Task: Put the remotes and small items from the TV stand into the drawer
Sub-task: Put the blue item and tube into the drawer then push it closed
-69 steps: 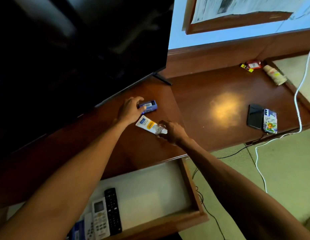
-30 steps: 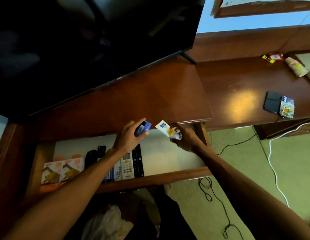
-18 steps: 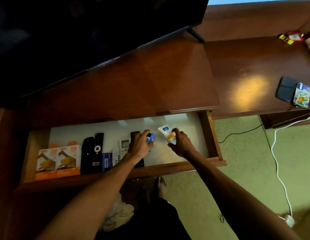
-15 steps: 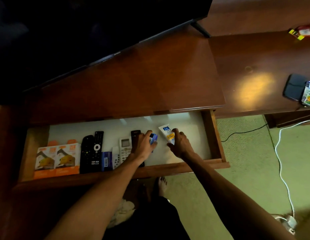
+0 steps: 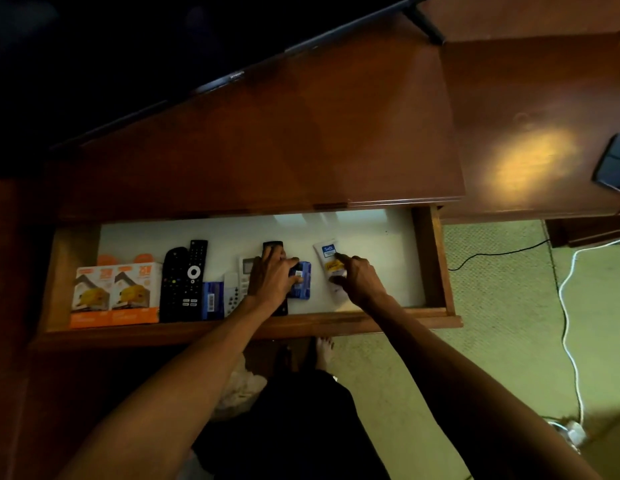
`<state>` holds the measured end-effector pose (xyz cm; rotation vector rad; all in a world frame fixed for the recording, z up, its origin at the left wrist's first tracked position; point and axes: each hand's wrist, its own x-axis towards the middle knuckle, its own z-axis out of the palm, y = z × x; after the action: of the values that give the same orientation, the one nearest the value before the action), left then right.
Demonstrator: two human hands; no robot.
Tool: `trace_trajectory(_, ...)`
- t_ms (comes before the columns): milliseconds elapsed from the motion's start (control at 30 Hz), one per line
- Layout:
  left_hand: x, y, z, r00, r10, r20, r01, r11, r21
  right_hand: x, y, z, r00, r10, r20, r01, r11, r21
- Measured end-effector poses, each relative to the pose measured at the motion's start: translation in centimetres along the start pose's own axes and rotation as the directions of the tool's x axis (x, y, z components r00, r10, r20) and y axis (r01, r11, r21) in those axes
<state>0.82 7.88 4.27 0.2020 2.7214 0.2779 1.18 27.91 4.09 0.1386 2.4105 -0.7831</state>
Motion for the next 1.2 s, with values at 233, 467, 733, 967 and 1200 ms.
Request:
trace_trajectory(233, -1.6, -0.8, -0.2, 0.998, 0.029, 0.056, -0.031, 0.999, 0.024, -0.8, -1.2, 1.3, 0.997, -0.018, 0.078, 0.010, 0.995, 0.099)
trace_trajectory(467, -2.1, -1.1, 0.0, 0.997, 0.050, 0.057, -0.049, 0.999, -0.014, -1.2, -1.9, 2.8, 0.998, -0.014, 0.056, 0.008, 0.994, 0.112)
trace_trajectory(733, -4.0, -4.2, -2.8, 0.995, 0.093, 0.047, -0.074, 0.949, -0.307, -3.0, -3.4, 2.3, 0.998, -0.049, 0.027, 0.051, 0.996, -0.073)
trace_trajectory(967, -10.4, -12.4, -5.5, 0.975, 0.118, 0.187, -0.049, 0.940, -0.338, -7.9, -6.0, 2.3, 0.964, -0.250, 0.095, 0.260, 0.960, -0.107)
trace_trajectory(1200, -13.8, -17.5, -6.2, 0.935, 0.204, 0.289, -0.207, 0.978, -0.020, -9.4, -6.1, 3.6, 0.969, -0.184, 0.165, 0.245, 0.785, -0.568)
